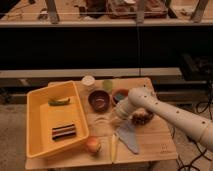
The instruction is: Place fork in plastic cup
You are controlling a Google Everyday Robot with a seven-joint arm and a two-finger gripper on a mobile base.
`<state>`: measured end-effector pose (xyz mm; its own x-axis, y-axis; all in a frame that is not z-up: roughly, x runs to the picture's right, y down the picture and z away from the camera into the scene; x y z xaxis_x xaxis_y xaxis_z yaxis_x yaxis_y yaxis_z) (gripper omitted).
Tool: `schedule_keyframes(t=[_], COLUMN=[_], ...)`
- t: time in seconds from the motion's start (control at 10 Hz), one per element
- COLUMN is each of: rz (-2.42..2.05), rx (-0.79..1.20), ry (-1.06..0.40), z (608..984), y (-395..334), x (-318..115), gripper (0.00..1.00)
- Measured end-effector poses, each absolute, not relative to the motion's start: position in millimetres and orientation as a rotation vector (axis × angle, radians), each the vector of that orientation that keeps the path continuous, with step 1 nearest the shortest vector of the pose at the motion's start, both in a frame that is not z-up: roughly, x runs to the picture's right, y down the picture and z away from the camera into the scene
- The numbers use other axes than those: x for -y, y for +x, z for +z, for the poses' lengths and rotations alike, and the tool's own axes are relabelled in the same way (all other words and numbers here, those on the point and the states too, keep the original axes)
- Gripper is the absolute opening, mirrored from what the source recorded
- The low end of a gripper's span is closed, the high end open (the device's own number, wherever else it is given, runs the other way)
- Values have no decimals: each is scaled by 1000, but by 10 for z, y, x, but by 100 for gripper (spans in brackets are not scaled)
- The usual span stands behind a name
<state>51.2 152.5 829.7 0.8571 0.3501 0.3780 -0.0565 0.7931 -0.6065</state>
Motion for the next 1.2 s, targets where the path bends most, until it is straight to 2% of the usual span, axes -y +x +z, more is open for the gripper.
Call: schedule_keyframes(t=[0.4,1.2], rz=[248,331], rx=[529,544], ry=[-543,-471], z=[8005,7893], y=[683,904], x=[-1165,-533], gripper=[14,14])
